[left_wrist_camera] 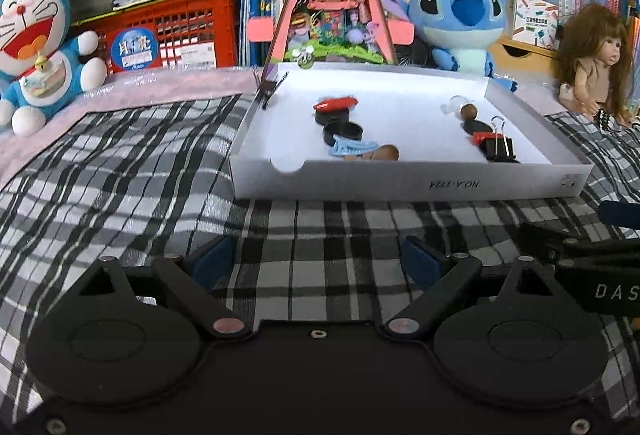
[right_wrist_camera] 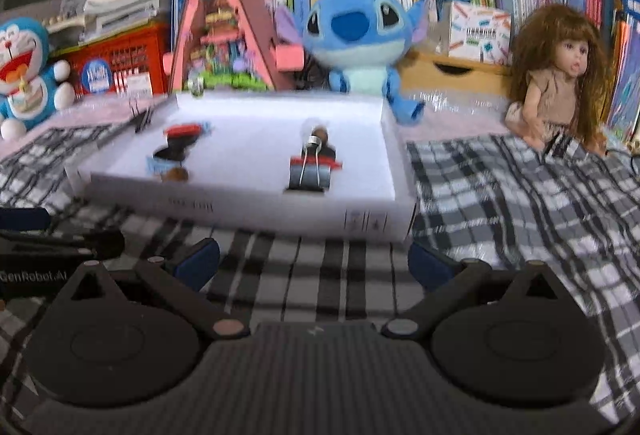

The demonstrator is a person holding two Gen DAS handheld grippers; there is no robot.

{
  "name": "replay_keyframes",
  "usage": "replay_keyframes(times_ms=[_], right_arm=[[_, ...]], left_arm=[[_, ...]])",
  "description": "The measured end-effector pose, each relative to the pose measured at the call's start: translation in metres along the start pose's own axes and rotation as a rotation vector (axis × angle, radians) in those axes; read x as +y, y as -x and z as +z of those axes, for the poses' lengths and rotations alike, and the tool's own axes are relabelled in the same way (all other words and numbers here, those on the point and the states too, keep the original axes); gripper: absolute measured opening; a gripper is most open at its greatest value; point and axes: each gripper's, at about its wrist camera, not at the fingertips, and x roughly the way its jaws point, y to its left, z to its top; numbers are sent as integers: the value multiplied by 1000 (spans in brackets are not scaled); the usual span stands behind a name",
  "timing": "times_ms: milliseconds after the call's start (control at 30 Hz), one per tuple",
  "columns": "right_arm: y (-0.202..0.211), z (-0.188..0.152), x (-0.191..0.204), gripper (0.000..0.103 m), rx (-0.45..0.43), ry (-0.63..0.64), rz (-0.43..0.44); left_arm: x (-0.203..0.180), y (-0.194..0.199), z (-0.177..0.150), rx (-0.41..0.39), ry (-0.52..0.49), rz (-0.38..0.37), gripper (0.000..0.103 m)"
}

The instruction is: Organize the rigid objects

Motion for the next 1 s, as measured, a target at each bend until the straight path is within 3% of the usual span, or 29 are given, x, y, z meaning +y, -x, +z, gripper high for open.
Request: replay_keyframes(times_ms=[300,1000], right_arm=[[-10,-3,4,103,69,2,-1],[-11,-3,-1,103,79,-23,16]], left_arm=[[2,-8,1,27,7,10,102],[0,-9,0,30,1,19,103]])
